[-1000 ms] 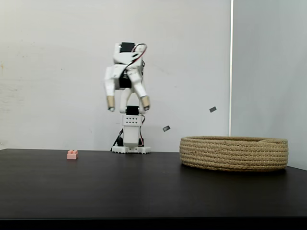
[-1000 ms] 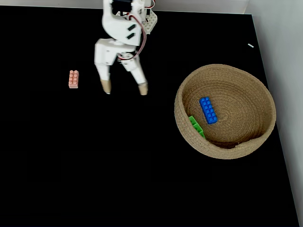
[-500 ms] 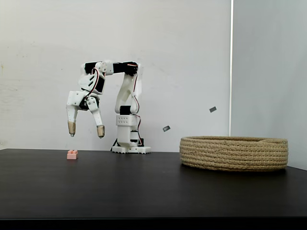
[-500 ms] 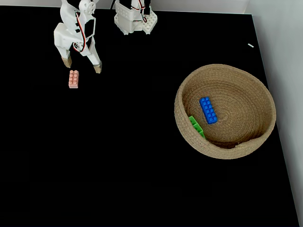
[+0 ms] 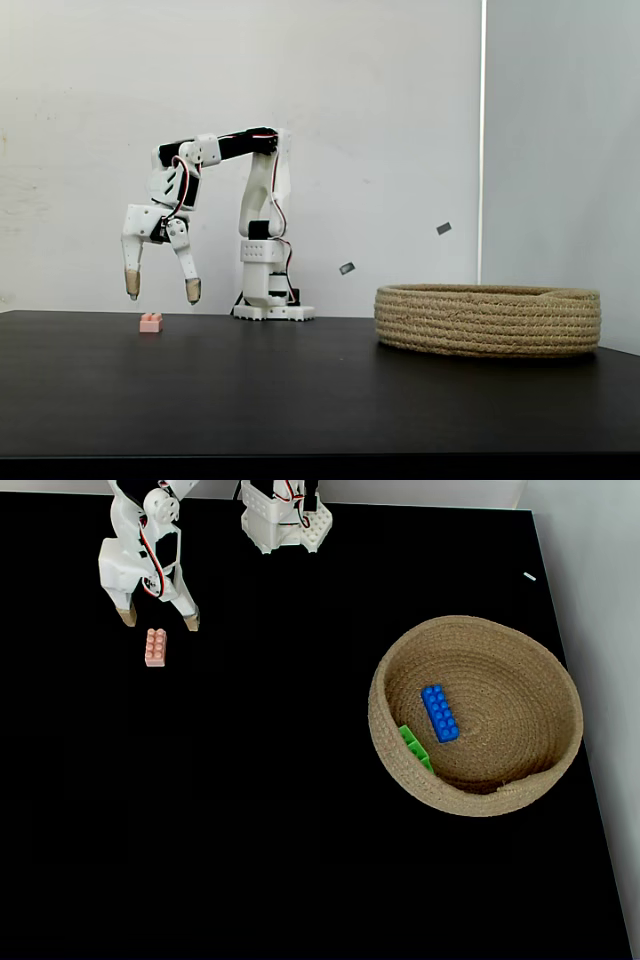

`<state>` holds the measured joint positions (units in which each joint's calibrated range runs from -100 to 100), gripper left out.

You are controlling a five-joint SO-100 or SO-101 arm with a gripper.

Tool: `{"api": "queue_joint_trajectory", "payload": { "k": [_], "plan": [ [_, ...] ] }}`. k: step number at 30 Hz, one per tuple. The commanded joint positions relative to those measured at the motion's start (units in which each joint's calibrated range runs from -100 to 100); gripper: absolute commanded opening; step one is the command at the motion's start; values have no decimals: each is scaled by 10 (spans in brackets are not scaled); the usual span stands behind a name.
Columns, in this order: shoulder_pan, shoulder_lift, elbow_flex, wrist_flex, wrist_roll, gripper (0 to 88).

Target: Place the lego blocks in the tray

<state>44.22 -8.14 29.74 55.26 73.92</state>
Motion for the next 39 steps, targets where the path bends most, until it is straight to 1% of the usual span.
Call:
{"api": "queue_joint_trajectory", "payload": {
  "k": [1,8,13,17,21,23,26,27,32,39],
  "plan": [
    [5,14,-50,-16,9,310],
    [-5,42,-48,-34,14,307],
    [-13,61,-42,-51,8,305],
    [-22,74,-32,-69,0,284],
    [-30,79,-10,-90,-7,250],
    [-32,79,5,-99,-11,216],
    [-35,78,27,-119,-16,156],
    [-36,78,35,-129,-18,122],
    [-37,78,70,-168,-24,6],
    [-41,69,84,-177,-32,0]
  ]
}}
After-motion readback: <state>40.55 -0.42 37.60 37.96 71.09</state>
